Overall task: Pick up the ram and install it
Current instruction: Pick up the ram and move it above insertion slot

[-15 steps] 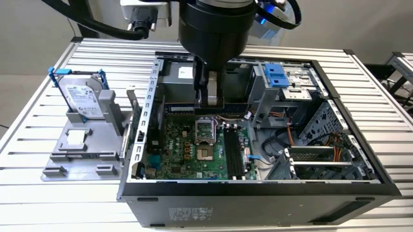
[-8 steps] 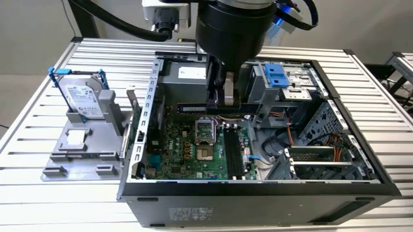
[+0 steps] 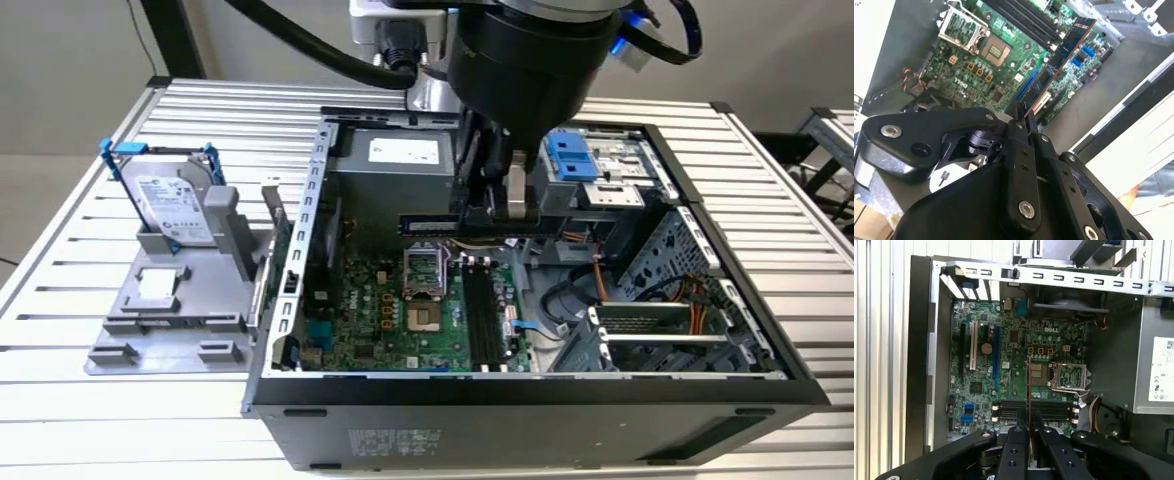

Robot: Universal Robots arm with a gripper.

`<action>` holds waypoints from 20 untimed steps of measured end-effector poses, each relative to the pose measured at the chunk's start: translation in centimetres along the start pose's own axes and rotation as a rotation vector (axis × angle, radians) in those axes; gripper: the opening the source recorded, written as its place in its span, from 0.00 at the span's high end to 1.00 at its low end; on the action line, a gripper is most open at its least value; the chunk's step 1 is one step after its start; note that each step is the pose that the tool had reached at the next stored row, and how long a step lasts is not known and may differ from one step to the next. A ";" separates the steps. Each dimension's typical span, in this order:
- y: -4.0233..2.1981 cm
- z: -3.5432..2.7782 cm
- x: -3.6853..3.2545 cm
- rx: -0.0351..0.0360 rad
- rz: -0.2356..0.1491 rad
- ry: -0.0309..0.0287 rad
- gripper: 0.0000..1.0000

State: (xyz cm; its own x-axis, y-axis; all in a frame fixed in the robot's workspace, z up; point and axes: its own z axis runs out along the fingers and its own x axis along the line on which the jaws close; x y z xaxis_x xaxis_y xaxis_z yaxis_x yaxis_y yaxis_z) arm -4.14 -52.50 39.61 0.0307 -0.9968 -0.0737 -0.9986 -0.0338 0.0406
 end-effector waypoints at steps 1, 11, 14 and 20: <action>-0.30 -0.01 0.01 0.0001 0.000 -0.0001 1.00; -3.48 -0.15 0.11 0.0000 0.000 0.0000 1.00; -4.35 -0.18 0.13 0.0001 0.000 -0.0002 1.00; -5.97 -0.26 0.18 0.0000 0.000 0.0000 1.00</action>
State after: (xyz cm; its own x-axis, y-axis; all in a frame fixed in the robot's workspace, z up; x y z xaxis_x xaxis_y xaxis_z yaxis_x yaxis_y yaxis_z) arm 1.84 -52.50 39.61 0.0307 -0.9968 -0.0737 -0.9986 -0.0338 0.0406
